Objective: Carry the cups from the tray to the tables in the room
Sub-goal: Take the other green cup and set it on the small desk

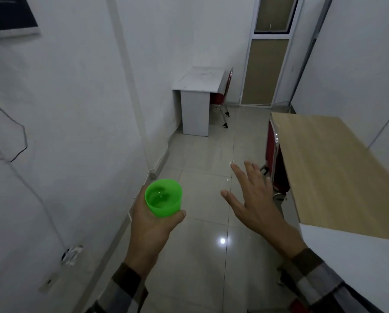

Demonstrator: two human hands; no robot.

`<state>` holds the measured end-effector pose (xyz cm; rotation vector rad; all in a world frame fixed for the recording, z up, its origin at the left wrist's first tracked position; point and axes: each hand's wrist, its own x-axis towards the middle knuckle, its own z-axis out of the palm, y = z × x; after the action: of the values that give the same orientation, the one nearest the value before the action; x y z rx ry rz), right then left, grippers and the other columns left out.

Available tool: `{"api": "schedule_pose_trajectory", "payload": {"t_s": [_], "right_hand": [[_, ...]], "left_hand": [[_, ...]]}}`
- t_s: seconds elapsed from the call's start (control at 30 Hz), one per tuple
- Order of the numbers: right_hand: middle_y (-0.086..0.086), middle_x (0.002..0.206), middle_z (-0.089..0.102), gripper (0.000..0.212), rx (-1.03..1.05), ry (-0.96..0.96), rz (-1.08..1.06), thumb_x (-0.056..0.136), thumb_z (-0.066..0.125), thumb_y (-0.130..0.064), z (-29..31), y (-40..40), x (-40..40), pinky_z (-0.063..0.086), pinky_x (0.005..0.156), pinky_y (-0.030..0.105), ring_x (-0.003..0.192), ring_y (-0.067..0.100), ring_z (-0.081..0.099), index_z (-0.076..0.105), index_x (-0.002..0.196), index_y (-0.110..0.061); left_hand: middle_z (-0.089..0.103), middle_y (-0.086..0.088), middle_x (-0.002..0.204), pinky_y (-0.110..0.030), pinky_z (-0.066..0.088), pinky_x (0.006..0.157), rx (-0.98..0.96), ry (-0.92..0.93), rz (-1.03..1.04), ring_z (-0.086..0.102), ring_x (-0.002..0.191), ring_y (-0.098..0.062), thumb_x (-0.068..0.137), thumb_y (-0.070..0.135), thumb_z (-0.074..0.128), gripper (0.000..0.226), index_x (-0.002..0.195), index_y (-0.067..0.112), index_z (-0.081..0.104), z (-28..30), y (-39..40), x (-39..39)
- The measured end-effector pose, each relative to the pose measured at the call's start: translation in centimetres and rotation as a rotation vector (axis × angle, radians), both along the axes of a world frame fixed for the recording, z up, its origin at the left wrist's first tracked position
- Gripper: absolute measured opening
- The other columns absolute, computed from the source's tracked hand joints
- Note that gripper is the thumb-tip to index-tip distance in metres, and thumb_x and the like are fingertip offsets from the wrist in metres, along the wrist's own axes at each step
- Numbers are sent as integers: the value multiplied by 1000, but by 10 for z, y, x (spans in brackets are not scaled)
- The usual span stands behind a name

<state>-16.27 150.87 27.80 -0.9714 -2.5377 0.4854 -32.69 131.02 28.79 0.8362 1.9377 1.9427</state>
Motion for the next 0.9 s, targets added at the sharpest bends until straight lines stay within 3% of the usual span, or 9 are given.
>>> {"api": "schedule_pose_trajectory", "payload": {"t_s": [0.17, 0.4, 0.6, 0.9], "right_hand": [[1, 174, -7, 88, -18, -16, -9, 86, 18, -80, -7, 87, -44, -2, 127, 60, 159, 19, -16, 8, 163, -39], [-3, 174, -7, 88, -42, -9, -59, 86, 20, -81, -23, 216, -122, 0, 127, 60, 160, 17, -14, 8, 162, -40], [-4, 174, -6, 85, -88, 20, -96, 88, 22, -80, -17, 321, -196, -1, 127, 60, 159, 15, -15, 8, 163, -41], [-3, 174, -7, 86, -103, 50, -136, 88, 24, -78, -15, 463, -287, 0, 128, 57, 159, 14, -16, 8, 163, -39]], "left_hand": [[71, -7, 99, -49, 60, 78, -3, 3, -5, 69, 90, -26, 55, 12, 91, 60, 109, 18, 65, -9, 92, -50], [72, 0, 95, -29, 57, 73, -19, -20, -51, 70, 85, -13, 53, 13, 90, 59, 107, 21, 66, -25, 227, -139], [72, -1, 100, -52, 61, 80, -38, -8, -113, 70, 93, -22, 55, 14, 91, 61, 108, 26, 66, -19, 345, -231], [72, -4, 103, -49, 60, 84, -38, 9, -166, 70, 94, -23, 55, 16, 92, 62, 111, 23, 65, -12, 506, -333]]}}
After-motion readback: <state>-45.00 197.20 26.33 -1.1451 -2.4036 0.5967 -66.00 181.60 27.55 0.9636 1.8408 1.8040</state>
